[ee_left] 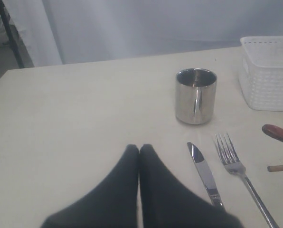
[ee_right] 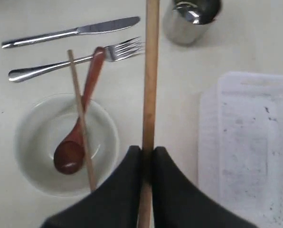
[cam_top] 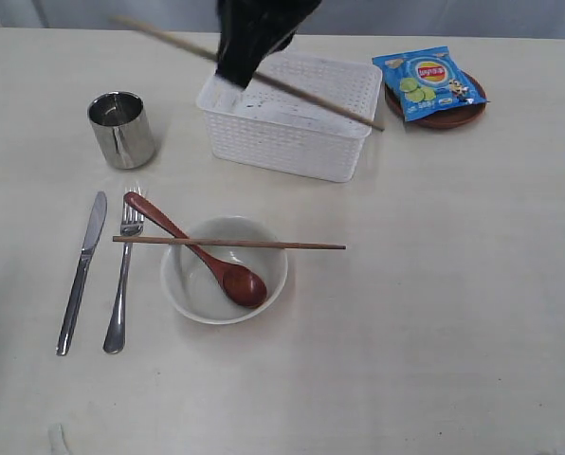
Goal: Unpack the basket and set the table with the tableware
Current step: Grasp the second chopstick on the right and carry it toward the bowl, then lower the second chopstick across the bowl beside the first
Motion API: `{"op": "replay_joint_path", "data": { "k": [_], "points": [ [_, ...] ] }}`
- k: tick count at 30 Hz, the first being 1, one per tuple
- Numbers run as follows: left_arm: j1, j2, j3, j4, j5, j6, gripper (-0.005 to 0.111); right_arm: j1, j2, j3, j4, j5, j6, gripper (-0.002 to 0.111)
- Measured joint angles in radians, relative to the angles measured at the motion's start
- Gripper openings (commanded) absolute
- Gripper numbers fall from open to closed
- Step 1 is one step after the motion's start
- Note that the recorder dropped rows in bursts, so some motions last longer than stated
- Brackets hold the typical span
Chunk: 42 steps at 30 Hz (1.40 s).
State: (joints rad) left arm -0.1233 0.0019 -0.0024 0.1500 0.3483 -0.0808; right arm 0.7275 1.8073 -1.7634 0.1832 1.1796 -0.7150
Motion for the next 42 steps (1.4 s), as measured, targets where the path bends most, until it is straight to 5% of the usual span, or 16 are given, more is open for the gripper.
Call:
{"op": "replay_joint_path", "data": {
  "k": [5,22,42],
  "points": [
    [0.0,0.0,0.0,0.0,0.0,0.0,0.0,0.145,0.062,0.012,-0.113,0.0,0.09,-0.001],
    [0.0,0.0,0.0,0.0,0.0,0.0,0.0,0.266,0.109,0.248,-0.144,-0.086,0.159,-0.001],
    [0.0,0.0,0.0,0.0,0.0,0.0,0.0,0.284,0.15,0.299,-0.139,-0.193,0.134,-0.001]
  ]
}}
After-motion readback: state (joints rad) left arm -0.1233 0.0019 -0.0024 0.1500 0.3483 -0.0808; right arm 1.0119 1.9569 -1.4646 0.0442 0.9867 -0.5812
